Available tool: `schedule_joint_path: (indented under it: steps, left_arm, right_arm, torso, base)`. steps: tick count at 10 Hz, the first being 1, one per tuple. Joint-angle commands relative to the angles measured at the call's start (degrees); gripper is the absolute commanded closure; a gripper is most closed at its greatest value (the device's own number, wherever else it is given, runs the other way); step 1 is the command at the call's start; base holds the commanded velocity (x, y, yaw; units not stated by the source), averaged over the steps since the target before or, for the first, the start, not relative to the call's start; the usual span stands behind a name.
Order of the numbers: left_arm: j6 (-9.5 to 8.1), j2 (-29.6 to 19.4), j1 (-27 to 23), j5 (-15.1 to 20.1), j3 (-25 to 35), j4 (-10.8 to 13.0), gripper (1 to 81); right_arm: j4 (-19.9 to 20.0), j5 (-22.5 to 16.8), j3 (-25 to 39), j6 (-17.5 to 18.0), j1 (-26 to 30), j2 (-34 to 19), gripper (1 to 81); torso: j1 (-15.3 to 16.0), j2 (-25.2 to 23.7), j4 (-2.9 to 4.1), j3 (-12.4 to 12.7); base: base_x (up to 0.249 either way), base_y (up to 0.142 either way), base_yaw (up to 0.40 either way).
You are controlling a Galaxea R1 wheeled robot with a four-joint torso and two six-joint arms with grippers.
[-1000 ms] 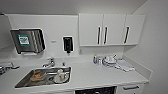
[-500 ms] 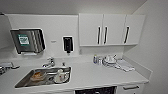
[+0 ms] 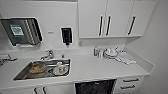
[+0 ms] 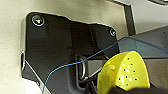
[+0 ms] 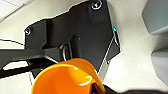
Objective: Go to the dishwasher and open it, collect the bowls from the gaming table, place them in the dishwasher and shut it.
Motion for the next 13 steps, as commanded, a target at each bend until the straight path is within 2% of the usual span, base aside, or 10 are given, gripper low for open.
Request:
schedule_joint_path:
  steps: [1, 3, 4, 5, 6, 10, 11, 12, 13]
  left_arm:
    - [-0.38, -11.3, -1.8, -3.2, 11.2, 0.3, 81.1]
    - [-0.56, -16.1, -1.9, -5.8, 13.3, -0.3, 81.1]
    - [-2.4, -18.3, -2.3, -8.2, 13.2, -1.3, 81.1]
    - [-4.67, -20.2, -3.3, -8.5, 13.1, -1.4, 81.1]
    - [-5.99, -22.1, -5.0, -8.5, 13.4, -1.0, 81.1]
    - [-11.37, -28.1, -12.2, -8.2, 18.4, -0.6, 81.1]
    - [-12.07, -29.3, -14.8, -7.6, 20.6, -0.6, 81.1]
    - [-12.07, -30.6, -17.5, -7.0, 22.9, -0.5, 81.1]
    - [-12.07, -32.0, -20.3, -4.6, 26.0, -0.6, 81.1]
  right_arm:
    - [-0.2, -2.8, 0.5, 0.0, 2.2, -1.9, 81.1]
    - [-0.2, -2.9, 0.6, 0.0, 2.4, -1.9, 81.1]
    - [-0.2, -2.9, 0.7, 0.0, 2.5, -2.0, 81.1]
    - [-0.3, -2.9, 0.7, 0.0, 2.5, -2.0, 81.1]
    - [-0.3, -2.9, 0.7, 0.0, 2.5, -2.0, 81.1]
    - [-0.4, -2.9, 0.8, 0.0, 2.6, -1.8, 81.1]
    - [-0.4, -2.9, 1.0, -0.1, 2.6, -1.8, 81.1]
    - [-0.5, -2.9, 1.4, -0.2, 2.6, -2.0, 81.1]
    - [-0.5, -2.9, 1.7, -0.2, 2.6, -2.0, 81.1]
  torso:
    - [0.0, 0.0, 0.0, -5.3]
    - [0.0, 0.0, 0.0, -9.1]
    - [0.0, 0.0, 0.0, -10.9]
    - [0.0, 0.1, 0.0, -7.6]
    - [0.1, 0.1, 0.0, -9.0]
    - [0.1, 0.1, 0.0, -9.7]
    - [0.1, 0.1, 0.0, -13.7]
    - [0.1, 0.1, 0.0, -15.3]
    - [0.1, 0.1, 0.0, -16.1]
  base:
    - [0.0, 0.0, 0.0]
    - [0.0, 0.0, 0.0]
    - [0.0, 0.0, 0.0]
    - [0.0, 0.0, 0.0]
    - [0.0, 0.0, 0.0]
    - [0.0, 0.0, 0.0]
    - [0.0, 0.0, 0.0]
    - [0.0, 0.0, 0.0]
    - [0.0, 0.0, 0.0]
